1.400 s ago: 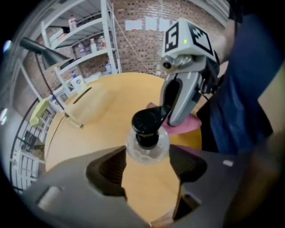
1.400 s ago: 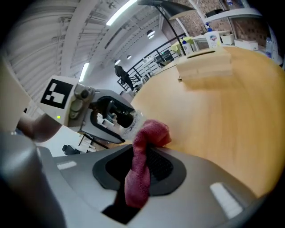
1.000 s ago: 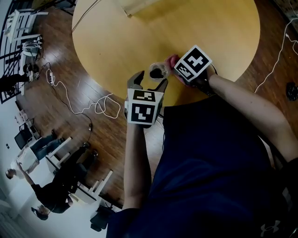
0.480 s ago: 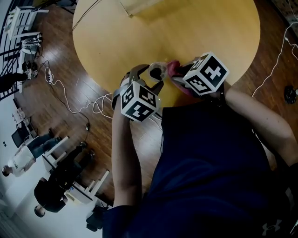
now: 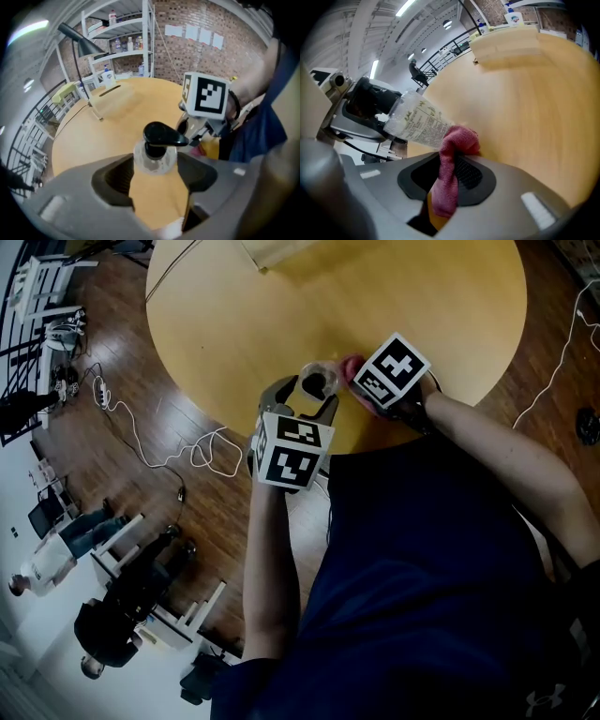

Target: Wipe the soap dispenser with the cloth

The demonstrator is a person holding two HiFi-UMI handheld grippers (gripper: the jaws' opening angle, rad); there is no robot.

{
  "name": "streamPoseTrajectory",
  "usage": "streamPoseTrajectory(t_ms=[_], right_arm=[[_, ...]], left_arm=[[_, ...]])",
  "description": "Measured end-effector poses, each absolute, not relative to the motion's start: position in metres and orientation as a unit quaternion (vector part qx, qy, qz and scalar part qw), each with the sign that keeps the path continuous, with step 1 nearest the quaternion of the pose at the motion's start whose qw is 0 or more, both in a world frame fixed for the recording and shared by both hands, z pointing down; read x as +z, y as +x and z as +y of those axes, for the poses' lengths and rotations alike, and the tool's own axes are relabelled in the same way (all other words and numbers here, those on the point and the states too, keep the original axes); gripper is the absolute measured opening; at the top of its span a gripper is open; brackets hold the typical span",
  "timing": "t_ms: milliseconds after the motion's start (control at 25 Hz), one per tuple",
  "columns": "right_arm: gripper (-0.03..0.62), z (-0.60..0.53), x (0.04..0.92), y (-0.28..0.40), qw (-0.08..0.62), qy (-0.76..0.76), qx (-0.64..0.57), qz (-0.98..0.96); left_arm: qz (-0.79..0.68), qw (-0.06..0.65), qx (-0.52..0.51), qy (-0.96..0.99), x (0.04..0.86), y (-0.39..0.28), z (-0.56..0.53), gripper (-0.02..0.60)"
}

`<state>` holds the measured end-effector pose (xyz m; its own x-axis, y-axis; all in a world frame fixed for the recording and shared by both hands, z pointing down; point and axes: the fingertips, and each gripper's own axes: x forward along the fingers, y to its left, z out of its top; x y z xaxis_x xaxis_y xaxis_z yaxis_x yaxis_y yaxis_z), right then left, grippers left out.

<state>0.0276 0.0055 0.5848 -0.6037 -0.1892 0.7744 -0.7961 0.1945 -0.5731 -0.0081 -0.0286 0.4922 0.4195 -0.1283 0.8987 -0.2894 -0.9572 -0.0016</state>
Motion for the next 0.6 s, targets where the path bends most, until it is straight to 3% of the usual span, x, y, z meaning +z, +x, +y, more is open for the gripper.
streamPoseTrajectory(t_ms=[280, 520, 600], right_arm=[[0.094, 0.012, 0.510, 0.011, 0.227, 0.321, 0.504, -0.769], [0.094, 0.009, 0.554, 0.020, 0.264, 0.340, 0.514, -0.742], [0.094, 0.005, 0.577, 0.024, 0.288, 0.349, 0.514, -0.728]], left_arm=[[0.038, -0.033, 0.534, 0.844, 0.497, -0.013, -0.027, 0.296], [-0.128, 0.064, 0.511, 0.848, 0.499, -0.010, -0.030, 0.319], [-0.179, 0.059, 0.502, 0.844, 0.501, -0.007, -0.030, 0.322]])
